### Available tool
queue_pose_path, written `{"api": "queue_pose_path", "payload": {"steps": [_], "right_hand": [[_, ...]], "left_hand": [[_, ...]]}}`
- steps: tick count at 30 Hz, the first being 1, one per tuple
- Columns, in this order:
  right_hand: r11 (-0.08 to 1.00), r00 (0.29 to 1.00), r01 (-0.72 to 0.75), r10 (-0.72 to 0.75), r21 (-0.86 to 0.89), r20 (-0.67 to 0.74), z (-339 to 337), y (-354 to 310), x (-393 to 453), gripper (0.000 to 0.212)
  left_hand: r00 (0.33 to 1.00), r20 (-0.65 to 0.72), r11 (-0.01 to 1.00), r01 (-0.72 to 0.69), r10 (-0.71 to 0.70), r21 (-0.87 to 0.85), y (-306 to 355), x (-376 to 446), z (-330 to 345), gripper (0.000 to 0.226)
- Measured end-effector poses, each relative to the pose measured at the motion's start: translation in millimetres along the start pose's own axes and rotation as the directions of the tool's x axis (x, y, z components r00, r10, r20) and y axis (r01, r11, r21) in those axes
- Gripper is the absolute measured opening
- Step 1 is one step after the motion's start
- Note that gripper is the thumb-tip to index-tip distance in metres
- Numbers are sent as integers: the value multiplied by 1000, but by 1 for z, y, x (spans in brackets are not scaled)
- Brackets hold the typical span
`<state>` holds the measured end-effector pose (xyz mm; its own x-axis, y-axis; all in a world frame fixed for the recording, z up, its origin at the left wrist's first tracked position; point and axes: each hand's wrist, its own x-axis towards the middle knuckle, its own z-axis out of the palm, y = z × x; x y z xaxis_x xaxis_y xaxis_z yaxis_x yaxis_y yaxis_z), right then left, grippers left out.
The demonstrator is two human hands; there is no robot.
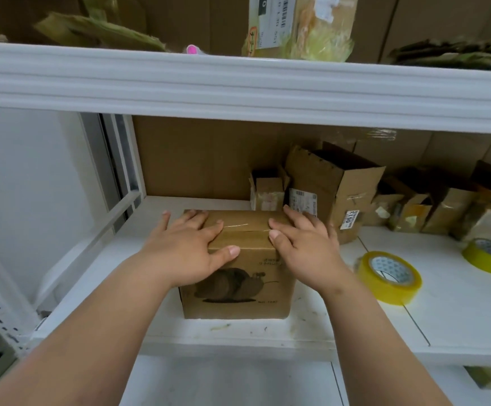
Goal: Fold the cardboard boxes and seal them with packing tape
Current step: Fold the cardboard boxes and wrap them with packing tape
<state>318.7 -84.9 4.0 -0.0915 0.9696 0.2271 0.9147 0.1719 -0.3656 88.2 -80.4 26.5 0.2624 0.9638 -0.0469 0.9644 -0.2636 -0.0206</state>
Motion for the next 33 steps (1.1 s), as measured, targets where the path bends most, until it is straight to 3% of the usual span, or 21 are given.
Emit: {"api": "queue_pose_path", "payload": {"steps": [4, 7, 11, 14, 18, 21, 26, 30, 33], "right_hand": [[997, 996, -8, 14, 73, -88, 2, -4, -8, 46], [979, 981, 51, -12, 198, -193, 8, 2, -19, 48], [925, 929, -20, 157, 378, -335, 18, 34, -30, 44], [917, 906, -195, 304, 347, -294, 24, 70, -35, 40], [906, 887, -412, 424, 103, -183, 28, 117, -38, 54], [833, 842, -539, 527, -123, -113, 31, 144, -38, 63], [754, 788, -606, 613, -255, -61, 31, 168, -36, 56], [780, 806, -576, 591, -244, -13, 27, 169, -30, 47], [856, 856, -516, 516, -18, -26, 18, 158, -24, 42]], "left_hand": [[999, -42, 995, 15, -11, 101, 10, 3, -7, 79], [999, -33, 997, 5, -3, 72, 20, 2, -10, 68], [996, -76, 998, 56, -54, 29, 30, -1, -12, 83], [979, -184, 995, 92, -85, 31, 44, 2, -14, 90], [944, -311, 993, 86, -109, -86, 64, 9, -13, 65], [937, -337, 990, 51, -93, -132, 78, 13, -9, 51], [939, -287, 966, 125, -189, -226, 88, 21, -4, 49], [936, -267, 957, 167, -229, -236, 89, 25, -3, 46], [933, -275, 967, 186, -230, -175, 92, 27, -5, 43]]}}
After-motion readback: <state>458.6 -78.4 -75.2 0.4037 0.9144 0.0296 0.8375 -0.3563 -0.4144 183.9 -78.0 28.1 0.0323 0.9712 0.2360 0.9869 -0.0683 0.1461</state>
